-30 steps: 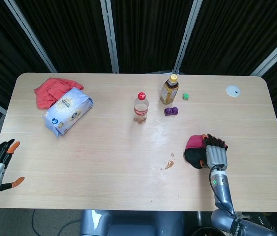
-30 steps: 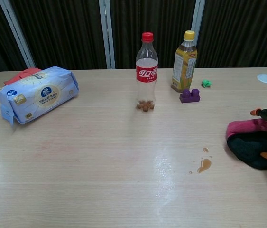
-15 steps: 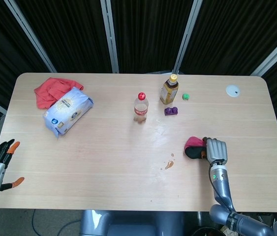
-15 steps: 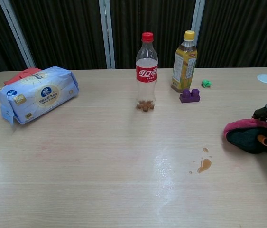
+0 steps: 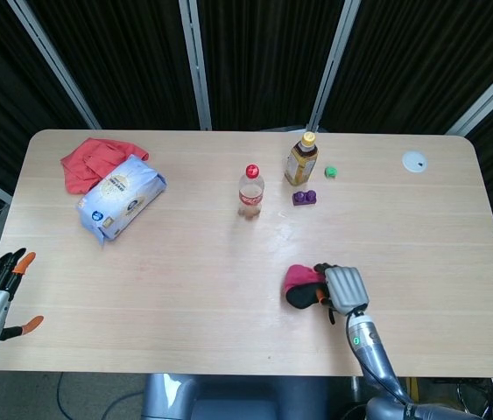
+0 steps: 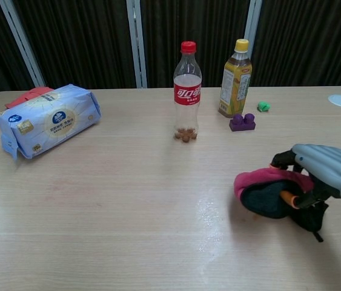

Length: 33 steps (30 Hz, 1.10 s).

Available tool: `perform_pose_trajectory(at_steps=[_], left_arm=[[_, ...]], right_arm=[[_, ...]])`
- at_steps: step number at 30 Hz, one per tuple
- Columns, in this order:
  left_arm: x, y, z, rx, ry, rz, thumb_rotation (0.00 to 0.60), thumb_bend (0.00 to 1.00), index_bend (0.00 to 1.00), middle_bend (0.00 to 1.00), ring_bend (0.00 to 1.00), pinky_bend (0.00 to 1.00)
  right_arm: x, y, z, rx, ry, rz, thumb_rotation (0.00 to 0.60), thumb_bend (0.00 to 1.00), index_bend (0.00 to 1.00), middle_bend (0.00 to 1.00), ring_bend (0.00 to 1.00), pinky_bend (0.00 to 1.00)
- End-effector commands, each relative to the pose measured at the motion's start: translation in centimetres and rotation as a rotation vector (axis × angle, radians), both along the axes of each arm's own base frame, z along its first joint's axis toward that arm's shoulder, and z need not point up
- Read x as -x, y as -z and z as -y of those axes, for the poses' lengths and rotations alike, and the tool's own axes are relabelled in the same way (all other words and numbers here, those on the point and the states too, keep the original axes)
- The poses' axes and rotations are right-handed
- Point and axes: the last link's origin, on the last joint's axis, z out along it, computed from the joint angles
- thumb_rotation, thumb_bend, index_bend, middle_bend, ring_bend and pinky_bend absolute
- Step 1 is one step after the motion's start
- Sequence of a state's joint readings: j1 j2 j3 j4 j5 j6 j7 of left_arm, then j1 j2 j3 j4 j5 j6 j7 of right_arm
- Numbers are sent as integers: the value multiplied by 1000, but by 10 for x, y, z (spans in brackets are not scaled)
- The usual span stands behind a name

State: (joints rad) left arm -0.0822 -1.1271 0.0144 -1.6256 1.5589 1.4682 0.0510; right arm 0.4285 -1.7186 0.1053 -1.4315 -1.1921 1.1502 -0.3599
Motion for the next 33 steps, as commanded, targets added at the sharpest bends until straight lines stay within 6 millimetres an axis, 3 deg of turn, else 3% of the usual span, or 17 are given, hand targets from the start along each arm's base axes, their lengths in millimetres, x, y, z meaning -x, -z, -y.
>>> perform_pose_trajectory(at_steps=[1, 6, 11, 19, 33], left_arm=[[-1, -1, 0, -5, 7, 4, 600, 0, 0, 0, 0, 0], [0, -1, 0, -5, 3, 7, 600, 0, 0, 0, 0, 0], [0, -1, 0, -7, 2, 9, 600, 0, 0, 0, 0, 0], [0, -1, 0, -8, -2, 9, 600, 0, 0, 0, 0, 0], [0, 0, 0, -10, 0, 10, 600, 0, 0, 0, 0, 0]], right_arm=[[-34, 17, -24, -74, -79, 50, 600, 492, 766, 664, 516, 683], [-57, 36, -41, -133, -111, 71, 600, 492, 767, 664, 516, 683], [-58, 49, -46, -158, -105, 36, 600, 492, 767, 664, 516, 683], [-38, 59, -29, -123, -75, -73, 600, 493, 767, 664, 516, 683], [18, 31, 14, 45, 88, -192, 600, 492, 767, 664, 516, 683]])
